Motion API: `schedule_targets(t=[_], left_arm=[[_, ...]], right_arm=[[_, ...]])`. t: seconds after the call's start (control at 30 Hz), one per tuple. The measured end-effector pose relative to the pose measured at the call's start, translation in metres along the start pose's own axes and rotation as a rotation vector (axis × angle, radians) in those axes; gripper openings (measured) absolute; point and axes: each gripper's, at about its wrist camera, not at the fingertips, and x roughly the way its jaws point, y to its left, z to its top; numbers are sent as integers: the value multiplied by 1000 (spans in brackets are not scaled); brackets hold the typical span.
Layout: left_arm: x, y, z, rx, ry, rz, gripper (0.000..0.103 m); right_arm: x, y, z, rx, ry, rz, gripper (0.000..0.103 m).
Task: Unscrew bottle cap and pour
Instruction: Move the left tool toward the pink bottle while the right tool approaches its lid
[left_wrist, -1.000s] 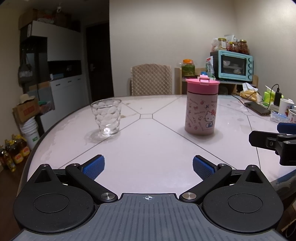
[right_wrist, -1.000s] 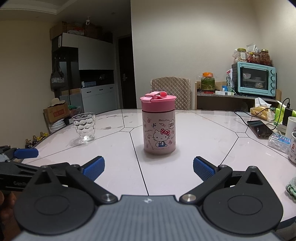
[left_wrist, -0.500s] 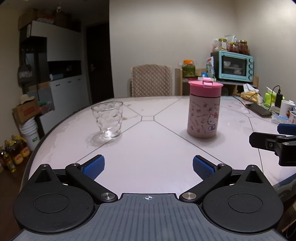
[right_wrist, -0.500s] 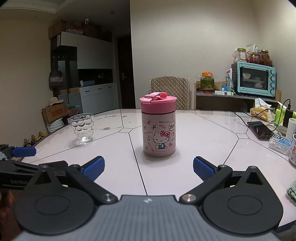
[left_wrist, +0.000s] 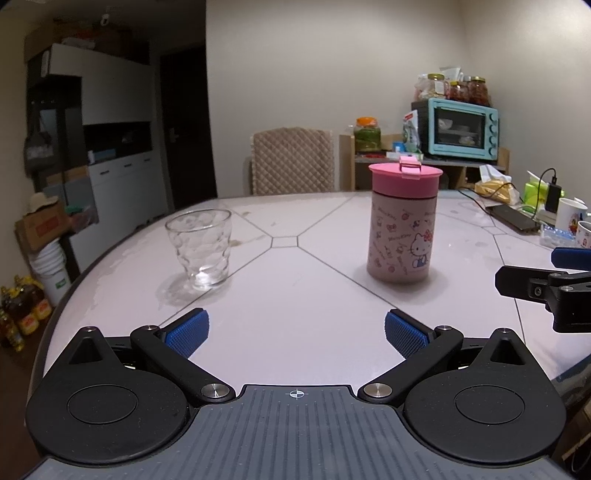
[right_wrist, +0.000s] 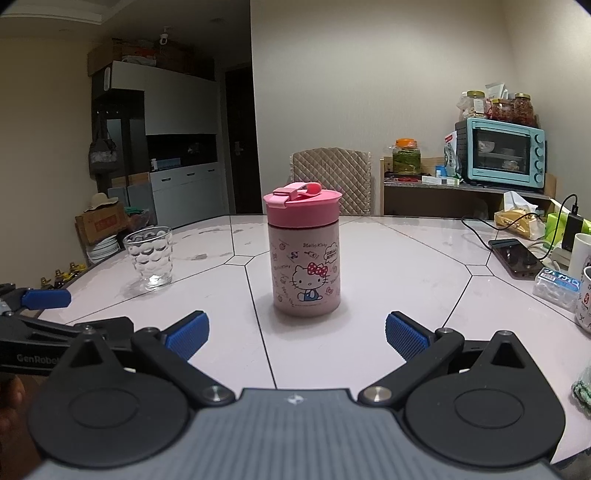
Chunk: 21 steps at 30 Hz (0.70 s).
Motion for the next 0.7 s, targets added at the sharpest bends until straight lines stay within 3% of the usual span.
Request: schedule_targets(t=[0.7], left_arm=[[57,-7,25,39,7,-72,103]], right_arm=[[30,-16,24,12,-23,-12,103]])
